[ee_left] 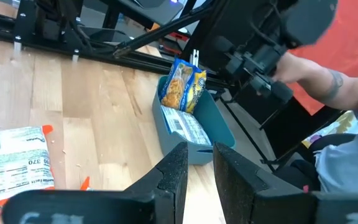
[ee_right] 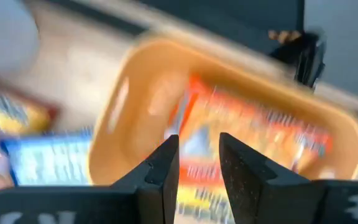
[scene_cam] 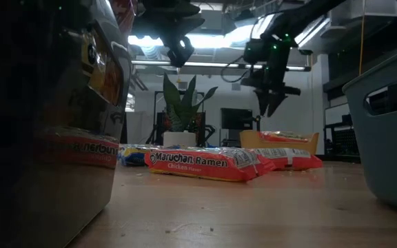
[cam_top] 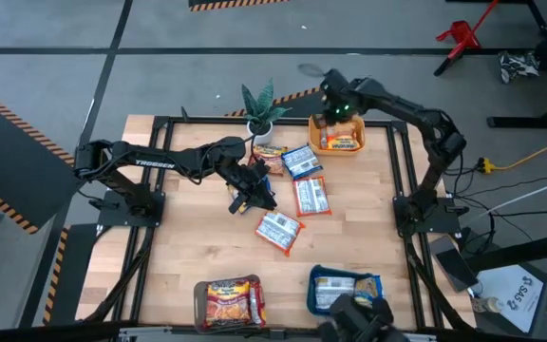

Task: Sort Maruchan noodles
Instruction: Put the orange noodle pack into the yellow bin

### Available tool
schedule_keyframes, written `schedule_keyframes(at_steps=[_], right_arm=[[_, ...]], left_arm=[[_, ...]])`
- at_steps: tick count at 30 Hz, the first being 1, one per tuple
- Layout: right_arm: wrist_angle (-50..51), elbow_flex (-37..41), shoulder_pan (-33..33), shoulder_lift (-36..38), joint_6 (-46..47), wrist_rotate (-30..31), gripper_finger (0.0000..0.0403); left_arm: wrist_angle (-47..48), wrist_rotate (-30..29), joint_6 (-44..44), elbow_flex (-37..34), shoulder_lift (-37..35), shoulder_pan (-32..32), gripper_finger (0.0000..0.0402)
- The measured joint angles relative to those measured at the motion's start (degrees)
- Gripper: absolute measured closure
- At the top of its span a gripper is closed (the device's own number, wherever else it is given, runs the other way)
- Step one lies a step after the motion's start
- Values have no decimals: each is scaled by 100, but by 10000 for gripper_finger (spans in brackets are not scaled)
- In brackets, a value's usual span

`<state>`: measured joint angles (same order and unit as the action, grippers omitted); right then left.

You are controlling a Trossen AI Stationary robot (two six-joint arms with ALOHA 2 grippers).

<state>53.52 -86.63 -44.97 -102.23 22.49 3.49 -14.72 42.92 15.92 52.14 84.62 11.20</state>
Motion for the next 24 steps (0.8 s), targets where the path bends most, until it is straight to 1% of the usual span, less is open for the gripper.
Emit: schedule_keyframes(at_steps=[3,7,13,16,19,24], right_arm=[[592,20,257,-41,3,288,300],[908,15,384,-77,23,624,300],[828,15,285,-92,162,607,300],[807,22,203,-92,170,725,300],[598,230,162,-94,172,785,300],[38,755,89,-101,171,486,300]], left_arm=[[4,-1,0,0,0,2,331],[13,-1,3,0,0,-16,331],[15,-11,0,0,0,-131,331],[15,-11,0,0,0,-183,331],[15,-32,0,-2,0,-192,331],[13,-34,-2,-2,0,-174,331]])
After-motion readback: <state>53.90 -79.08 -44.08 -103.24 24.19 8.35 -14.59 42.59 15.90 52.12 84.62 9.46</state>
